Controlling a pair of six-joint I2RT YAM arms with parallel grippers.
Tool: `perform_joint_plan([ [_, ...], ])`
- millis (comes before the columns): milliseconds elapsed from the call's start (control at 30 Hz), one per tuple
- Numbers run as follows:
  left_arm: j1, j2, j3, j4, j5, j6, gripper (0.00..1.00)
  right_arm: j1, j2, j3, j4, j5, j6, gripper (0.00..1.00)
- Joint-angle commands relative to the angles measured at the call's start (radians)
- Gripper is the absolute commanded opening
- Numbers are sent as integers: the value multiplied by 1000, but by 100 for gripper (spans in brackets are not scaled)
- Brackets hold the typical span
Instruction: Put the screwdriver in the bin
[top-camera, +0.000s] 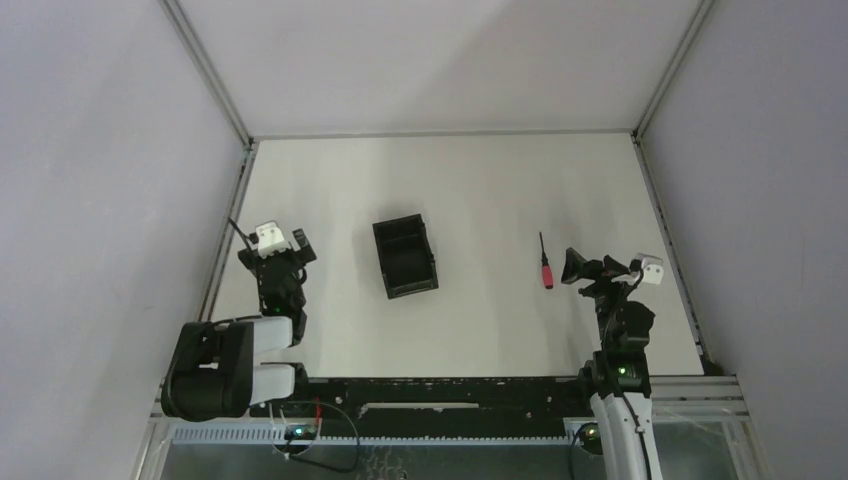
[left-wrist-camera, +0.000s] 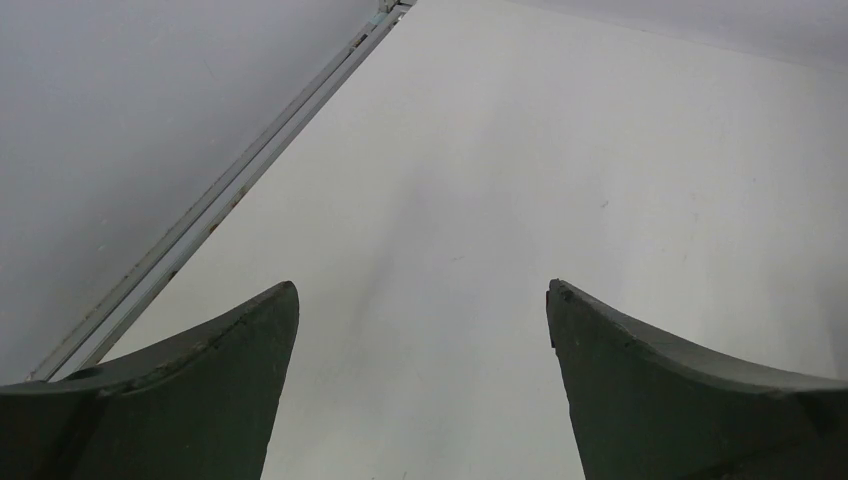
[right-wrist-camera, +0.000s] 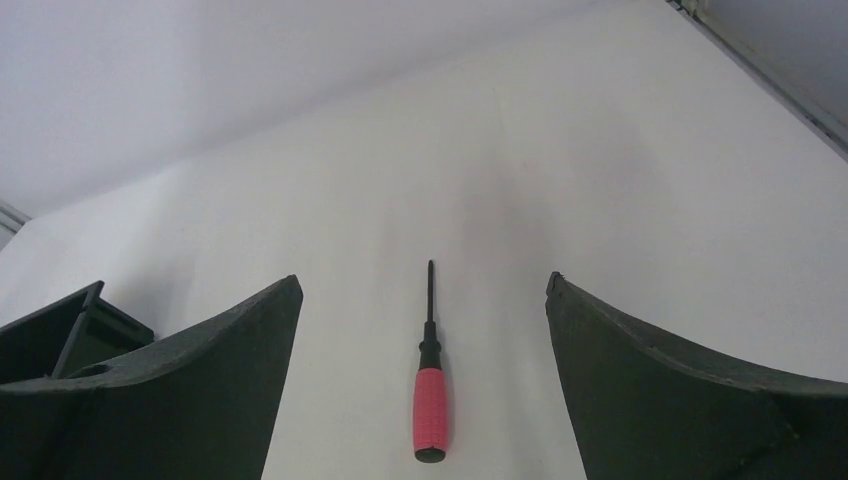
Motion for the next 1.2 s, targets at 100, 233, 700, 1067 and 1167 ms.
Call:
perform_joint_plan([
  [100, 0, -2, 42, 29, 8, 11, 98, -4, 154, 154, -24, -37, 30, 99],
  [233, 0, -3, 42, 29, 9, 11, 98, -4, 363, 370, -174, -99, 6, 93],
  [700, 0, -2, 42, 29, 10, 10, 98, 108, 1421, 981, -758, -75, -104, 75],
  [1067, 0, -3, 41, 29, 10, 11, 98, 187, 1681, 1011, -751, 100, -98, 24],
  [1167, 0, -2, 41, 29, 9, 12, 98, 200, 1660, 1090, -845, 157, -117, 0],
])
